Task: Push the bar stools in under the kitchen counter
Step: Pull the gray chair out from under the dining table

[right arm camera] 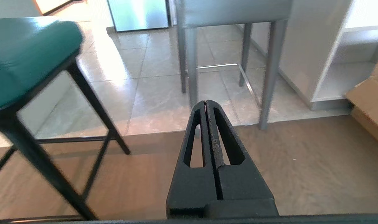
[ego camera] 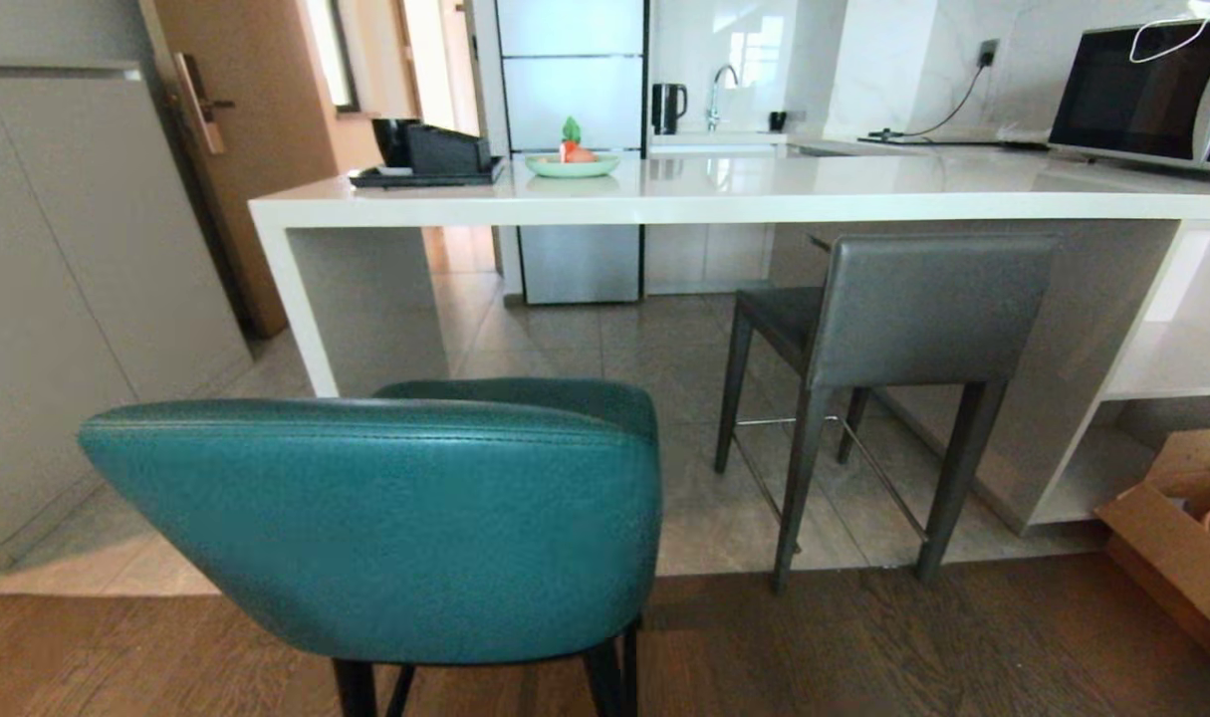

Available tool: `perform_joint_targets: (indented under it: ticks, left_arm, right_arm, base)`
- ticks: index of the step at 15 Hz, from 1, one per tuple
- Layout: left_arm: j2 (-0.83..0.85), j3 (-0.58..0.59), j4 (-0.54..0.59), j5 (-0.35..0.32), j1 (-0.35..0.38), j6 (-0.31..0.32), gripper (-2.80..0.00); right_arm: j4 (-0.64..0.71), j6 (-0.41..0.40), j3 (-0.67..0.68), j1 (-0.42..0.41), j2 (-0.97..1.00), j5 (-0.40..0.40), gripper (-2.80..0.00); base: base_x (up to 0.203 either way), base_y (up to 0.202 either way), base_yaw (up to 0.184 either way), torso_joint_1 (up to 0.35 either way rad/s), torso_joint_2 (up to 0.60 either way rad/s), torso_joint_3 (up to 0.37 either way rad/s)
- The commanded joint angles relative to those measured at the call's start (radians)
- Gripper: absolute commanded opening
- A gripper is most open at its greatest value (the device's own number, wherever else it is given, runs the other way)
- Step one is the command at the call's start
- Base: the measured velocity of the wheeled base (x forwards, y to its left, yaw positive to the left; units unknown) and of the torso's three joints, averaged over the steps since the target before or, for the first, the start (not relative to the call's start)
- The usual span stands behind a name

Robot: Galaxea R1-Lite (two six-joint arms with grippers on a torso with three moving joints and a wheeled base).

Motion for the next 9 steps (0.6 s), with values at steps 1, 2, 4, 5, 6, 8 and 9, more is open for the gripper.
perform_joint_targets:
  ticks: [1,2,4,5,6,8,9]
  left_arm:
    - [0.001,0.000,0.000,0.000,0.000,0.000,-2.80]
    - [0.001,0.000,0.000,0.000,0.000,-0.002,-2.80]
    - [0.001,0.000,0.000,0.000,0.000,-0.002,-2.80]
    - [0.001,0.000,0.000,0.000,0.000,-0.002,-2.80]
    - [0.001,0.000,0.000,0.000,0.000,-0.002,-2.80]
    - [0.001,0.000,0.000,0.000,0.000,-0.002,-2.80]
    - [0.001,0.000,0.000,0.000,0.000,-0.004,-2.80]
  right_arm:
    - [-0.001,0.002,0.005,0.000,0.001,0.000,-2.80]
    - [-0.001,0.002,0.005,0.001,0.002,0.000,-2.80]
    - [-0.001,0.002,0.005,0.001,0.002,0.000,-2.80]
    - [-0.001,0.002,0.005,-0.001,0.000,0.000,-2.80]
    - [-0.001,0.002,0.005,0.000,0.001,0.000,-2.80]
    - [-0.001,0.002,0.005,0.000,0.001,0.000,-2.80]
    - [-0.001,0.002,0.005,0.000,0.000,0.000,-2.80]
  base:
    - [0.000,-0.191,-0.002,0.002,0.00,-0.001]
    - [0.000,-0.196,-0.002,0.002,0.00,0.000]
    - [0.000,-0.194,-0.001,0.000,0.00,0.002]
    - [0.000,-0.191,0.001,-0.002,0.01,-0.002]
    - [0.000,-0.200,-0.001,0.003,0.00,0.006]
    - [0.000,-0.194,0.002,0.000,0.00,0.002]
    - [0.000,-0.195,0.002,0.001,0.00,0.002]
